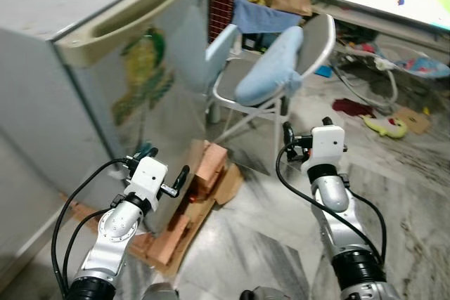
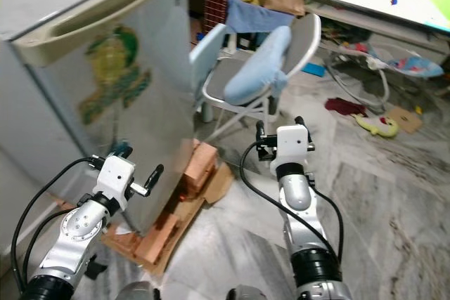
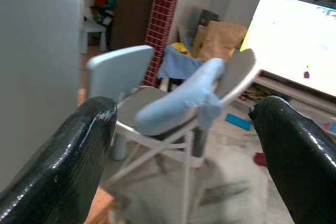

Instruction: Restocking fridge

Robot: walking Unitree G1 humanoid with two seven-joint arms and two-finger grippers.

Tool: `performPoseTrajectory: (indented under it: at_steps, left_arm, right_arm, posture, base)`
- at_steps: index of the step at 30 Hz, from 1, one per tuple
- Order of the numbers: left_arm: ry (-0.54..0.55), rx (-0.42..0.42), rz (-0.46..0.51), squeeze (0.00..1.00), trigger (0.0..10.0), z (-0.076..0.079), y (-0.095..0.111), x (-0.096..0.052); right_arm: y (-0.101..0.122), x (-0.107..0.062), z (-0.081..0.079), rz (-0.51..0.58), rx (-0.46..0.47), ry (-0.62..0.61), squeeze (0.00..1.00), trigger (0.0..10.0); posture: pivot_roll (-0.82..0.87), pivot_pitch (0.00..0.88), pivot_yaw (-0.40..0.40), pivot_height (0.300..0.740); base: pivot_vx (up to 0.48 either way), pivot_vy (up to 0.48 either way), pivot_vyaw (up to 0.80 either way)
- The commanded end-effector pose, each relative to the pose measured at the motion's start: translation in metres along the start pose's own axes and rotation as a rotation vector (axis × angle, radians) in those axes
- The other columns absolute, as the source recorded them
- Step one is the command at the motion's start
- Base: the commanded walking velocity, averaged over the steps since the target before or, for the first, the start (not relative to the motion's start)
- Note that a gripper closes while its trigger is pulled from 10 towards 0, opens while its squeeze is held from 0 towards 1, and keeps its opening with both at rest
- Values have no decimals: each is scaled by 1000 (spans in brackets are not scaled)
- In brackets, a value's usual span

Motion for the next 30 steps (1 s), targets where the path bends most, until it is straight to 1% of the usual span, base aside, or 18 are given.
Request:
performPoseTrajectory:
  at_steps: [1, 4, 7, 9, 13, 16, 18, 21, 22, 24, 28, 30]
  left_arm:
    - [-15, 17, 11, 0, 10000, 1, 3, 2]
    - [-16, 25, 29, 0, 10000, 0, 6, 1]
    - [-11, 15, 37, 0, 10000, -3, 7, 1]
    - [-6, 33, 43, 0, 10000, -7, 8, 1]
    - [46, 29, 47, 0, 10000, -28, 12, 6]
    - [60, 27, 49, 0, 10000, -33, 14, 7]
    - [79, 12, 57, 0, 10000, -36, 15, 6]
    - [97, 17, 53, 0, 10000, -37, 14, 5]
    - [118, 17, 53, 0, 10000, -39, 13, 4]
    - [153, 18, 54, 0, 10000, -42, 12, 2]
    - [225, -23, 53, 0, 10000, -50, 10, -1]
    - [235, -35, 49, 0, 10000, -52, 9, -1]
  right_arm:
    - [-1, 1, 2, -8, 2, -10, 0, 10000]
    - [-1, 1, 4, -7, 2, -14, 0, 10000]
    - [-1, 1, 5, -7, 0, -16, 0, 10000]
    - [-1, 0, 6, -9, 1, -19, 0, 10000]
    - [-3, -1, 7, -20, -6, -20, 0, 10000]
    - [-3, -1, 8, -19, -8, -20, 0, 10000]
    - [-3, -1, 9, -19, -11, -20, 0, 10000]
    - [-3, -2, 10, -22, -13, -20, 0, 10000]
    - [-4, -3, 10, -26, -14, -18, 0, 10000]
    - [-6, -6, 11, -32, -19, -13, 0, 10000]
    - [-10, -13, 13, -46, -23, -6, 0, 10000]
    - [-10, -14, 13, -48, -23, -6, 0, 10000]
  posture:
    - [28, 0, -78, 740]
    - [26, 0, -80, 740]
    - [25, 0, -80, 740]
    - [22, 0, -86, 740]
    - [22, 0, -91, 740]
    - [23, 0, -93, 740]
    - [23, 0, -95, 740]
    - [24, 0, -100, 740]
    - [24, 0, -101, 740]
    - [24, 0, -103, 740]
    - [23, 0, -108, 740]
    - [22, 0, -108, 740]
  base:
    - [0, 0, 0]
    - [0, 0, 0]
    - [0, 0, 0]
    - [0, 0, 0]
    - [0, 0, -727]
    - [0, 0, -800]
    - [0, 0, -800]
    - [0, 0, -800]
    - [0, 0, -706]
    - [0, 0, 0]
    - [0, 0, 0]
    - [0, 0, 0]
Point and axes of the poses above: a point about 5 cm out from each wrist's last joint towards the gripper, its own x axis pointing out of the wrist towards the gripper, its own y axis along the axis of the wrist's last joint, z = x × y, the point moved 2 cm from there along x, pointing out of the wrist towards the gripper, and after that the axes turned 1 degree about x, right-handed, at the moved point
